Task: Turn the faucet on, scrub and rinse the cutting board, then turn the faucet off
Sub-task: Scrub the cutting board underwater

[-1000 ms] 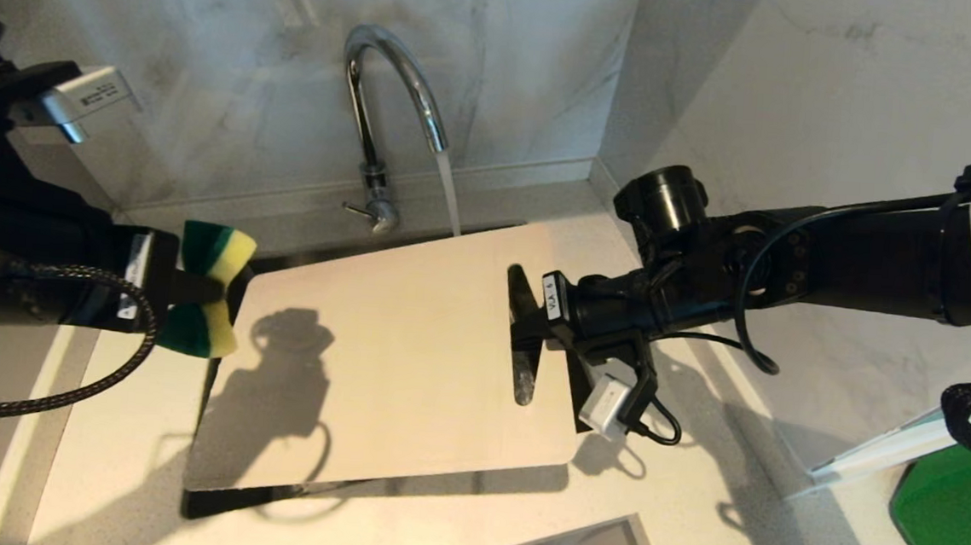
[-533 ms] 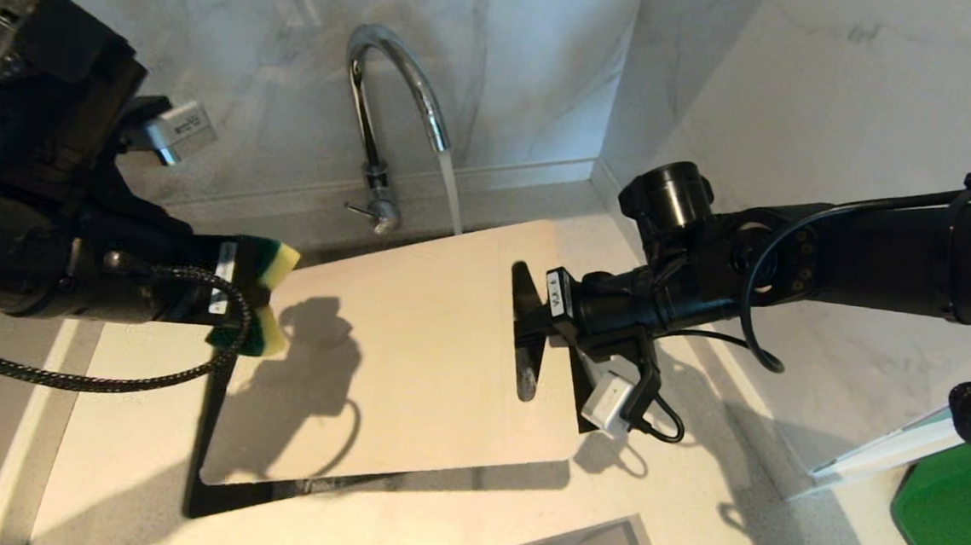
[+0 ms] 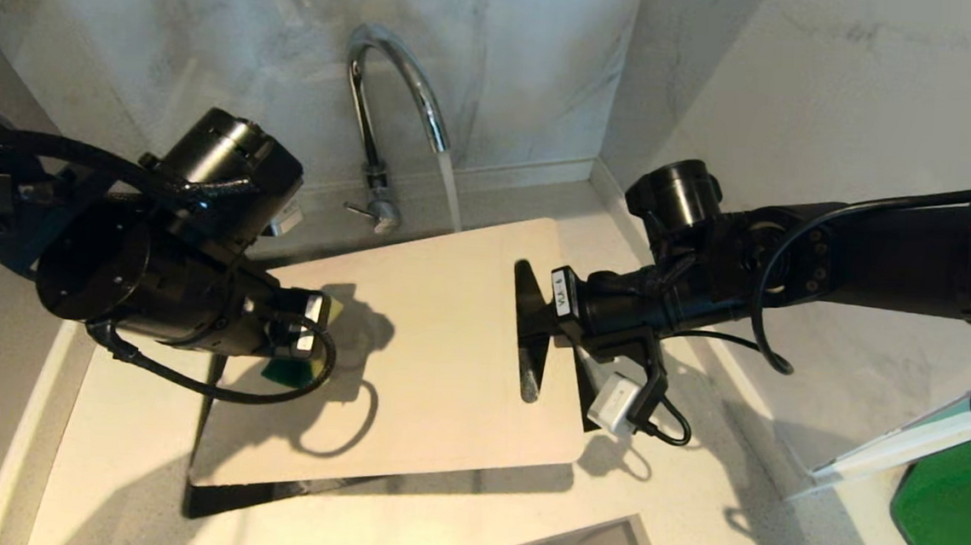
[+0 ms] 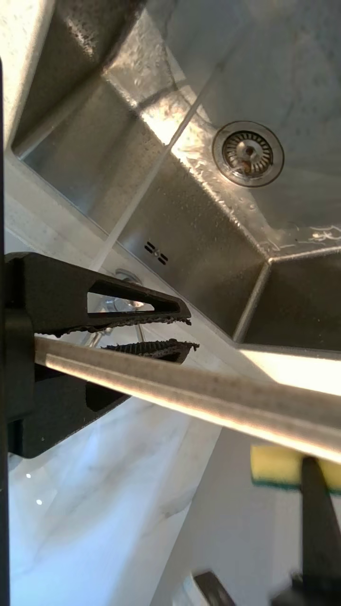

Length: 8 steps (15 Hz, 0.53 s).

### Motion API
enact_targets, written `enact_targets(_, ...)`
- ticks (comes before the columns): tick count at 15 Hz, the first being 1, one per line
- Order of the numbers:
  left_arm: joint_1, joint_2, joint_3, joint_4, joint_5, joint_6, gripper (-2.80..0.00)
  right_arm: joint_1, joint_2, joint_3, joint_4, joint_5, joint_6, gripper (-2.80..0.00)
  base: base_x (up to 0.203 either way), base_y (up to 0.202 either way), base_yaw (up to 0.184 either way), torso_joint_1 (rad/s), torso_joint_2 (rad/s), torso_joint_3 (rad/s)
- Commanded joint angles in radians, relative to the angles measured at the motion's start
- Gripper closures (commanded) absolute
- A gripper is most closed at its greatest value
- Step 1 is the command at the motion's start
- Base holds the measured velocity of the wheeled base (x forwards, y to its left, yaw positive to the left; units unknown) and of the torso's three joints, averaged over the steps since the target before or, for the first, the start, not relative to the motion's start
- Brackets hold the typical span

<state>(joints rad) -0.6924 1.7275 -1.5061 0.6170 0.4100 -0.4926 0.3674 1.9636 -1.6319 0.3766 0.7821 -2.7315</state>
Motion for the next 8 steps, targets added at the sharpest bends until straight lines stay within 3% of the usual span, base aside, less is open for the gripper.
enact_targets(1, 0.041, 0.041, -0.022, 0.004, -0.017, -0.003, 0.00, -0.001, -0.006, -0.001, 0.004, 0.005, -0.013, 0.00, 0.000, 0.000, 0.000, 0.000, 0.00, 0.000)
enact_targets(8, 0.117, 0.127, -0.089, 0.004, -0.062, -0.005, 0.00, 0.001, -0.011, 0.003, 0.005, 0.005, -0.017, 0.00, 0.000, 0.000, 0.000, 0.000, 0.00, 0.000)
